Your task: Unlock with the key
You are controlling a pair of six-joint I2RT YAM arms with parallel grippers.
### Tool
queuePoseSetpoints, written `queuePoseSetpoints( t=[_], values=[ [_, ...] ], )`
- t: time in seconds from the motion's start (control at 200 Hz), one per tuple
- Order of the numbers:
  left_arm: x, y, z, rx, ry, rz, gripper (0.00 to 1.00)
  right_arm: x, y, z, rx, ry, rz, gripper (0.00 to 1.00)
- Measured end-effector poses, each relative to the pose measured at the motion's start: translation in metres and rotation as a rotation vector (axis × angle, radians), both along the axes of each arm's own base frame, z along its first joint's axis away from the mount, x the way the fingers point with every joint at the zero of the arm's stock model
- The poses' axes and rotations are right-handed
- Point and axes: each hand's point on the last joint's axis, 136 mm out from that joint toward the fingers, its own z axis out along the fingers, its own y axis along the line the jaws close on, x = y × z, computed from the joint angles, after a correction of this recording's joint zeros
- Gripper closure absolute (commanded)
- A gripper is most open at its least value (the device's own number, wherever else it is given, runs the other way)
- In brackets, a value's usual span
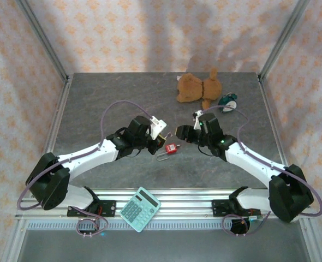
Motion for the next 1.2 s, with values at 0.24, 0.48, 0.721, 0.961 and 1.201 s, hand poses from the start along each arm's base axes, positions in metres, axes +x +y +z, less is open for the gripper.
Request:
queuePoseSetpoints(
  t=[0.24,0.48,0.721,0.961,1.201],
  values=[
    [0.009,0.002,0.012,-0.12,0.057,0.059,1.0,-0.005,0.005,0.017,0.179,-0.116,0.044,0.41],
    [0.019,-0.009,0.048,-0.392,0.068,0.065,1.0,0.0,0.016,0.046,0.304,-0.227,0.101,0.4],
    [0.017,-0.01,0.06,-0.54,0.104,0.065,1.0,0.001,0.022,0.057,0.34,-0.27,0.138,0.4],
    [0.016,-0.014,0.075,-0.606,0.109,0.041,1.0,0.004,0.026,0.052,0.353,-0.255,0.144,0.42],
    [0.015,-0.016,0.078,-0.628,0.12,0.029,1.0,0.006,0.029,0.063,0.368,-0.28,0.159,0.46]
  ],
)
